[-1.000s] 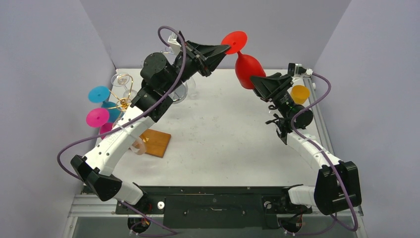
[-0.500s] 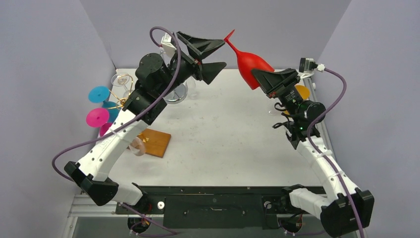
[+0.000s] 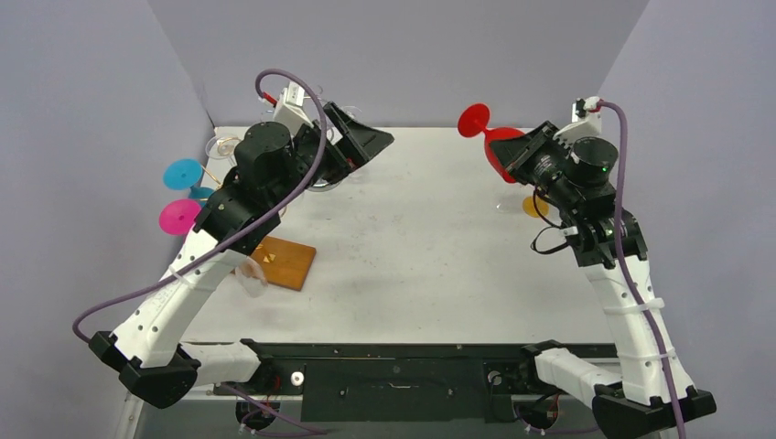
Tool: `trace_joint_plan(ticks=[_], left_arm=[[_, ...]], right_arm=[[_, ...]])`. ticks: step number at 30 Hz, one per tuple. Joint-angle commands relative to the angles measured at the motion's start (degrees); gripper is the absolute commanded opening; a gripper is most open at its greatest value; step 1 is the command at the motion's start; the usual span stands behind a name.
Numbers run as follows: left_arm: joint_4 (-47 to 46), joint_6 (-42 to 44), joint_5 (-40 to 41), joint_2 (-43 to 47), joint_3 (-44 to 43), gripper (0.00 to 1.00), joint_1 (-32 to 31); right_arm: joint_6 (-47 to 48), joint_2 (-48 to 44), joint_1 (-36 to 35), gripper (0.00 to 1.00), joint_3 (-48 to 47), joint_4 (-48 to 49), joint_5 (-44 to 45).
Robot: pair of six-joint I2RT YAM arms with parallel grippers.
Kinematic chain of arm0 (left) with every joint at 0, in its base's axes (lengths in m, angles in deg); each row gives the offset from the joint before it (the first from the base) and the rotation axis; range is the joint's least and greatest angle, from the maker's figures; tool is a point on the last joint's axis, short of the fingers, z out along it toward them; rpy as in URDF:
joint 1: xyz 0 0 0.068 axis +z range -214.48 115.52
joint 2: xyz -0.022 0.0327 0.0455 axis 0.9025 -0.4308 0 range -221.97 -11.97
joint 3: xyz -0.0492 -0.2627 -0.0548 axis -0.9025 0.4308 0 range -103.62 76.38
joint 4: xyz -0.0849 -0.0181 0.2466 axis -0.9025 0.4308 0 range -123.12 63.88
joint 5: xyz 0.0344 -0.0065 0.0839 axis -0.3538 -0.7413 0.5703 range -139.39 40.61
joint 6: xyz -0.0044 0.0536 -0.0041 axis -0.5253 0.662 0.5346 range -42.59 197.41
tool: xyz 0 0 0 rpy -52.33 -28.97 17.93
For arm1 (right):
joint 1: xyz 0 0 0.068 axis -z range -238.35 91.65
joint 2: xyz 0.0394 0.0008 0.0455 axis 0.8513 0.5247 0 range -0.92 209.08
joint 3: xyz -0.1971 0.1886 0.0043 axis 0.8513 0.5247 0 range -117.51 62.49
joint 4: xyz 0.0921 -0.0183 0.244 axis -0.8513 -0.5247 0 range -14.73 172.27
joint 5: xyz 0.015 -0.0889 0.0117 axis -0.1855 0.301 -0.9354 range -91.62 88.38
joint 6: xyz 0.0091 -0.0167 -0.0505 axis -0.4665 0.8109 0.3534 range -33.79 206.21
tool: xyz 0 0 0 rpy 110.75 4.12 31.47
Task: Take the wine glass off the wine glass rack
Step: Place the wine glass at the center of the board.
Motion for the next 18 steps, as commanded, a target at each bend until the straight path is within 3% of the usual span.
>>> trace_joint_plan(ticks=[1,9,18], left_arm=[[11.38,18.32,4.96,1.44,-3.74,0.96,-1.01],[19.02,27.58,11.32,1.16,-5.34,0.96,-6.27],[20.45,30.49,12.59,3.2,-5.88,0.96,-6.09]], right_arm=[[9.93,3.19,-0.12,0.0,-5.79,-23.62,10.52],[14.35,11.86,-0.17,0.0,-11.43,-37.65,18.31],[17.26,20.59,1.37,0.0,-8.65,-39.13,21.48]])
